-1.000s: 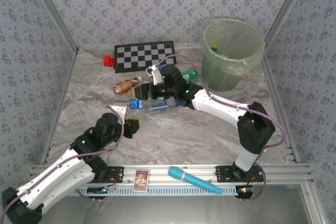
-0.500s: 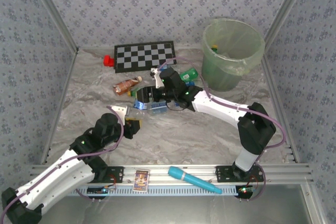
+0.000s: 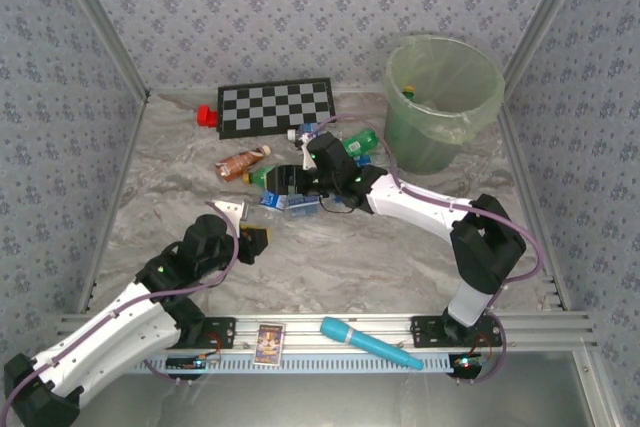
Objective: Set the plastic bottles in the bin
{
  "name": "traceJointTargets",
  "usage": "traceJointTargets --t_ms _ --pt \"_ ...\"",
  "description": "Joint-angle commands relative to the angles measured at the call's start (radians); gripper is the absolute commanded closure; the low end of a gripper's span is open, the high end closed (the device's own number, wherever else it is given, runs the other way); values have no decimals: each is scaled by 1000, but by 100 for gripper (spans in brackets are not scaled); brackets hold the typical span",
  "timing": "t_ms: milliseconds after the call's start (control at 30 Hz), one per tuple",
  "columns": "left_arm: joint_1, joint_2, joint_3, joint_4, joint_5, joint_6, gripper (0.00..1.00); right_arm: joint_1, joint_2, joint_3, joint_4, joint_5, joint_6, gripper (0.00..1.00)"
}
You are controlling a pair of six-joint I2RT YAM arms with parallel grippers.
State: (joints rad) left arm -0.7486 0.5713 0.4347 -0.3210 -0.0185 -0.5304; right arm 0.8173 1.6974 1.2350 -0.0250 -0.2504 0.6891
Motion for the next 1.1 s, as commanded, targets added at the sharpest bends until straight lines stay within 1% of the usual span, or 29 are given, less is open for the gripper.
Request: traceJointTargets --t_ms 0,133,233,300,400,467,500,567,700,733,967,1000,1033,1067 --pt "-9 -5 22 50 8 24 75 -20 -13 -11 58 -13 22 12" --pt "-9 5 27 53 12 27 75 -14 35 18 119 -170 40 10" --pt "-9 9 28 53 15 26 76 -5 60 33 135 -211 50 10" --pt "-9 8 30 50 15 26 76 4 63 35 147 -221 46 12" --pt "-9 6 30 44 15 26 76 11 59 33 170 -236 41 17" --pt "-9 5 29 45 15 26 76 13 52 32 180 -241 35 22" --pt "-8 6 29 45 15 26 76 15 45 30 181 -235 30 26" --pt "-8 7 29 48 15 24 76 15 29 24 178 -218 15 36" --pt "-8 6 29 47 11 24 72 12 -4 8 162 -181 -5 39" --pt "-9 4 28 44 12 23 69 11 -11 6 157 -174 -9 39" --pt "-9 -27 44 15 -23 9 11 -19 -88 1 64 -109 -52 38" --pt "-9 -34 45 10 -31 6 9 -30 -104 1 48 -97 -68 38" --pt "-9 -42 45 7 -36 4 3 -44 -126 1 25 -85 -98 38" --pt "-9 -51 46 4 -42 2 2 -58 -148 1 -1 -67 -116 38"
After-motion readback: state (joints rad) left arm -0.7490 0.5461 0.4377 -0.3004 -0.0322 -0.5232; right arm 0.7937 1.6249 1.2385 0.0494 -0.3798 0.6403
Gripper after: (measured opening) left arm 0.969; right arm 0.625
